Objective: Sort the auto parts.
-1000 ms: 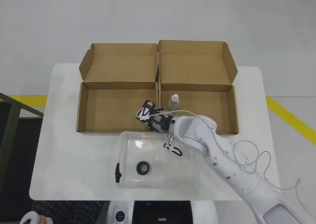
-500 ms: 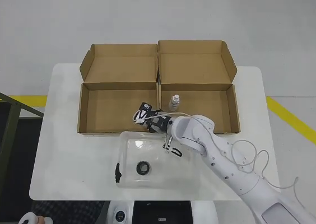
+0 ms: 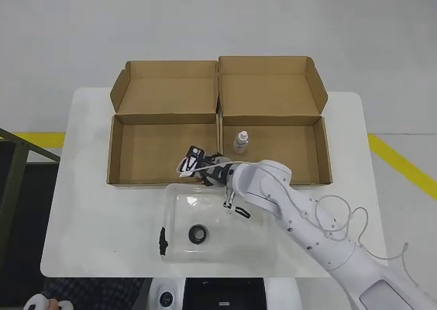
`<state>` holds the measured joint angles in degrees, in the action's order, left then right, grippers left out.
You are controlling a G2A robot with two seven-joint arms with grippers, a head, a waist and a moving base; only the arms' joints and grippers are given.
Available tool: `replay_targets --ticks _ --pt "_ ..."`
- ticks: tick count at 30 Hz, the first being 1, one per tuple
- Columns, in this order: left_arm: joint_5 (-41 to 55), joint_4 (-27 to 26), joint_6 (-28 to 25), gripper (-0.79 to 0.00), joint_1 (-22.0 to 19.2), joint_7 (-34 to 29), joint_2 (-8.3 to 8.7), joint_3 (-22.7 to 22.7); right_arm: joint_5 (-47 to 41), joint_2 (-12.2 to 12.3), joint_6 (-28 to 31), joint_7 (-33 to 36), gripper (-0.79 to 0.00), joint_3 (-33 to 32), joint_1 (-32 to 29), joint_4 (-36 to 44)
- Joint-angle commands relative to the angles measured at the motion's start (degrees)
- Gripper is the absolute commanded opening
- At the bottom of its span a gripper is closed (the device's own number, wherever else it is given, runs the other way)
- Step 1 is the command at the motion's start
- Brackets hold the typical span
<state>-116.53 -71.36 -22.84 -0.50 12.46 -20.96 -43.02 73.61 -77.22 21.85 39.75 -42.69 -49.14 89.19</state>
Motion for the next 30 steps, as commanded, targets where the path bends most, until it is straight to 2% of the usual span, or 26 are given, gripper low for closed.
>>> replay_targets --ticks 1,8,14,23,30 --pt "0.0 0.0 0.0 0.0 0.0 0.0 0.0 0.0 0.1 -0.1 0.1 0.2 -0.526 0.0 0.0 0.0" --pt "0.0 0.0 0.0 0.0 0.0 0.0 0.0 0.0 0.1 -0.1 0.2 -0.5 -0.523 -1.3 -0.6 2.0" --pt "0.0 0.0 0.0 0.0 0.0 0.0 0.0 0.0 0.4 0.8 1.8 -1.5 -0.514 -4.0 -3.5 7.8" --pt "0.0 0.0 0.0 0.0 0.0 0.0 0.0 0.0 4.3 3.2 8.0 -2.8 -0.483 -7.6 -14.1 21.7" --pt "0.0 0.0 0.0 0.0 0.0 0.0 0.0 0.0 5.1 5.2 14.0 -4.4 -0.465 -10.4 -23.0 29.6"
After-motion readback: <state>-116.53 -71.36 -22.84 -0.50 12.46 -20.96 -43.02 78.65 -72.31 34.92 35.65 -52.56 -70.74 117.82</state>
